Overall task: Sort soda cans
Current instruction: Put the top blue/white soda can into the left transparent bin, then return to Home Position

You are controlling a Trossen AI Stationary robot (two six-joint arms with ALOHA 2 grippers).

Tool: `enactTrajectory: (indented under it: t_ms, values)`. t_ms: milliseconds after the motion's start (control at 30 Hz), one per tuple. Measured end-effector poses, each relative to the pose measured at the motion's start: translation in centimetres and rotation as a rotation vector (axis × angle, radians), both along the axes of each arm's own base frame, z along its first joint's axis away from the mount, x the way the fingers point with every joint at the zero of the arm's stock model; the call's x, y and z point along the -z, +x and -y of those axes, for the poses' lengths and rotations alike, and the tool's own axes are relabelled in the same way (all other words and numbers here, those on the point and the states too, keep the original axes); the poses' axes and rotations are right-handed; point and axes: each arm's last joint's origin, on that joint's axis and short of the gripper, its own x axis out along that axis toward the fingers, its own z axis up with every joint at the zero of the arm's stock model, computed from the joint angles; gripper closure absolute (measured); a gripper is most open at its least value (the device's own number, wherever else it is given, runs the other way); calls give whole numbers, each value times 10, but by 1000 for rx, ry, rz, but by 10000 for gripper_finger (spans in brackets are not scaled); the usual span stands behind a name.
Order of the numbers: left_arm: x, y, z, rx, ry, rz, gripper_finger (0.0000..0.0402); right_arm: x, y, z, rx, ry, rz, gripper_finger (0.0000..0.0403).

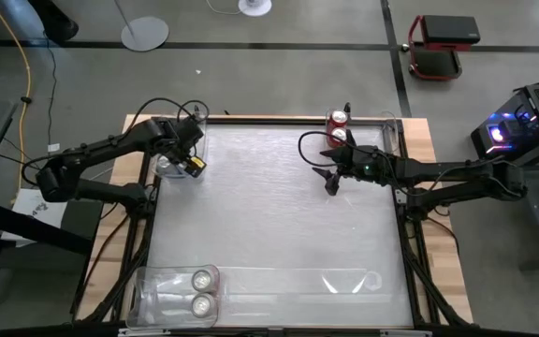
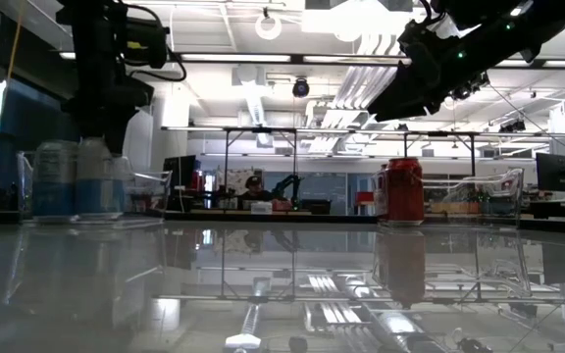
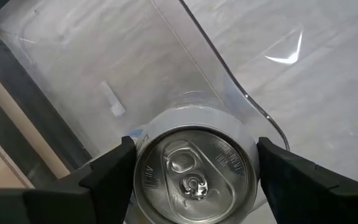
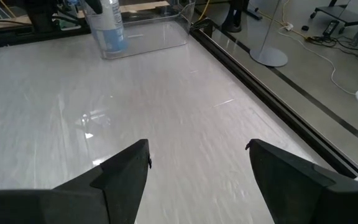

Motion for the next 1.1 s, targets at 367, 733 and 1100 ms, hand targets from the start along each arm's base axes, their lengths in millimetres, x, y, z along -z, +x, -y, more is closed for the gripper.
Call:
enactTrajectory:
  t_ms: [367,733,1100]
  values:
    - [-1,1,0,-7,-9,21,72,0,0,0,-1,-2,-1,132]
    - [-28,1,-1,17,35,58,69,0,0,0,13,25,13,132]
    - [-103,-47,36,73,471,516,69,-36,-29,-9,-89,21,195,132]
